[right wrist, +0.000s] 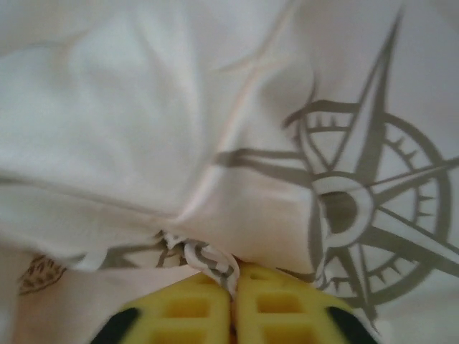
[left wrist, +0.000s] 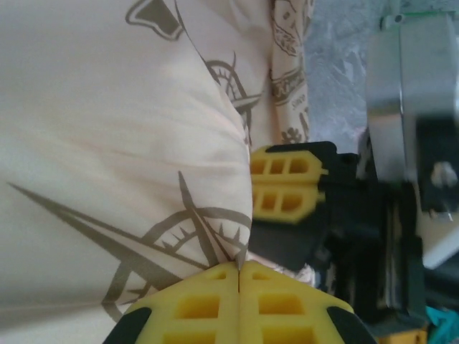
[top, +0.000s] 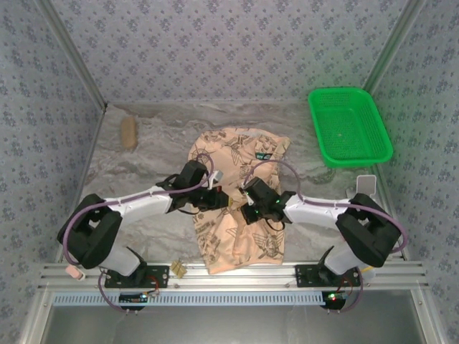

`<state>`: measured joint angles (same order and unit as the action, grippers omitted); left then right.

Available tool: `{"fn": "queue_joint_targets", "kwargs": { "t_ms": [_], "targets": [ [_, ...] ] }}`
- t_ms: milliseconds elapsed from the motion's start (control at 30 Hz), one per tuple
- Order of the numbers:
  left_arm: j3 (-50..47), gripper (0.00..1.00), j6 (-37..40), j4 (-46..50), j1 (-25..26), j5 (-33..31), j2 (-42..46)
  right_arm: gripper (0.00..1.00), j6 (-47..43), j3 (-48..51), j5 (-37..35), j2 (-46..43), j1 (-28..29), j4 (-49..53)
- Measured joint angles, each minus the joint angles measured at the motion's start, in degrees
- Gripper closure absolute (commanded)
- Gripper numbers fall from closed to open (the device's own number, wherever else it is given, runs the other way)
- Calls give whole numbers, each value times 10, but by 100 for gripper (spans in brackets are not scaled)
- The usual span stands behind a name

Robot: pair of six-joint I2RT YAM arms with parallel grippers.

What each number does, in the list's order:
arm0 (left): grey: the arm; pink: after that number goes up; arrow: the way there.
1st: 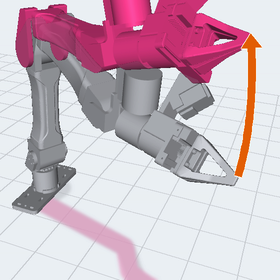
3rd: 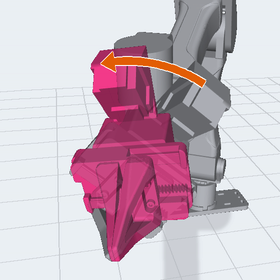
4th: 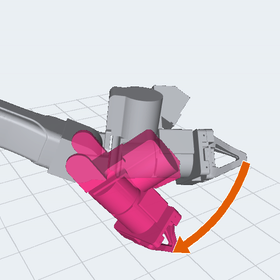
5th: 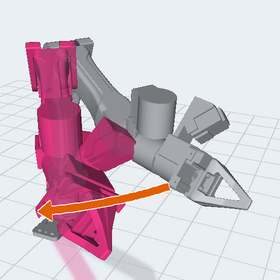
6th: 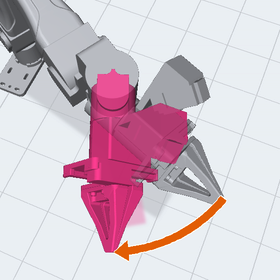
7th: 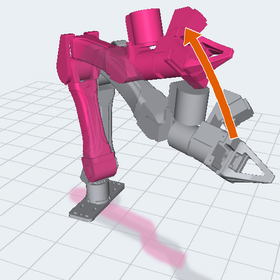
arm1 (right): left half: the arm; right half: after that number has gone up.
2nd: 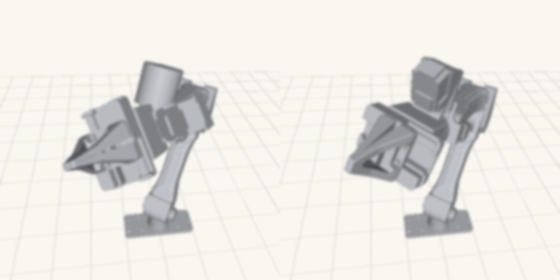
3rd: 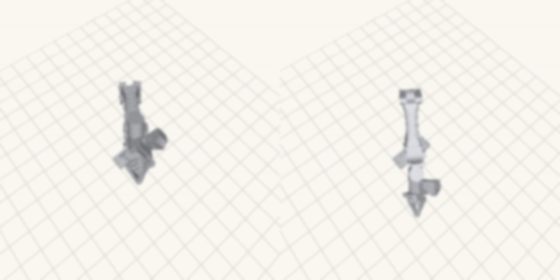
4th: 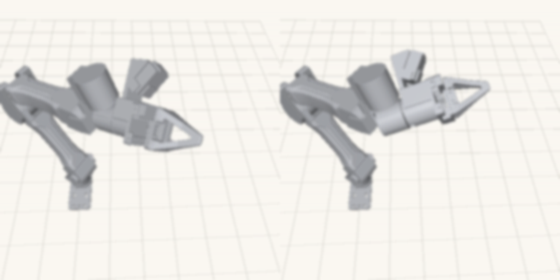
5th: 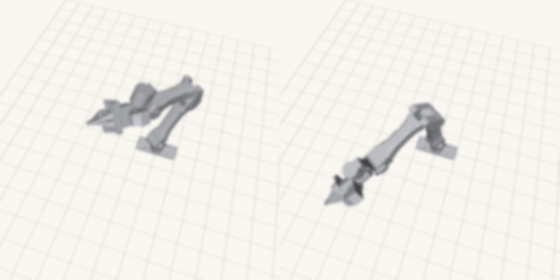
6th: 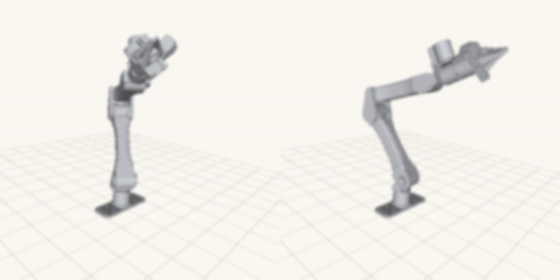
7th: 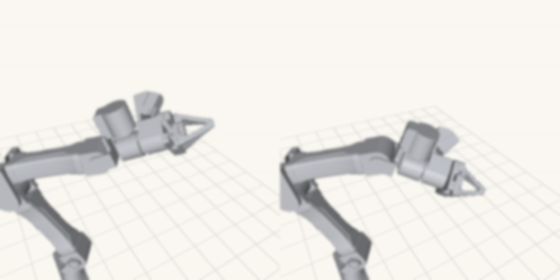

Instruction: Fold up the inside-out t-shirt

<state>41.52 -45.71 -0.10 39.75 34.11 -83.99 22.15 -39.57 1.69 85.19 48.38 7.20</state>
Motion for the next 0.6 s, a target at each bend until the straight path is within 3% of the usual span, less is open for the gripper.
{"fn": "queue_joint_targets", "kwargs": {
  "t_ms": [100, 200, 267, 400, 600],
  "targets": [
    [-5, 100, 13, 13, -18, 16, 13, 100, -11, -3, 14, -14, -10, 3],
    [2, 97, 57, 80, -49, -6, 26, 100, -49, -3, 102, -38, -34, 8],
    [17, 85, 94, 133, -61, -50, 22, 100, -76, -3, 175, -47, -49, 8],
    [25, 72, 152, 164, -64, -115, 9, 100, -129, -17, 308, -42, -65, 26],
    [28, 43, 207, 180, -52, -144, 17, 100, -152, -63, 359, -24, -100, 59]
  ]
}}
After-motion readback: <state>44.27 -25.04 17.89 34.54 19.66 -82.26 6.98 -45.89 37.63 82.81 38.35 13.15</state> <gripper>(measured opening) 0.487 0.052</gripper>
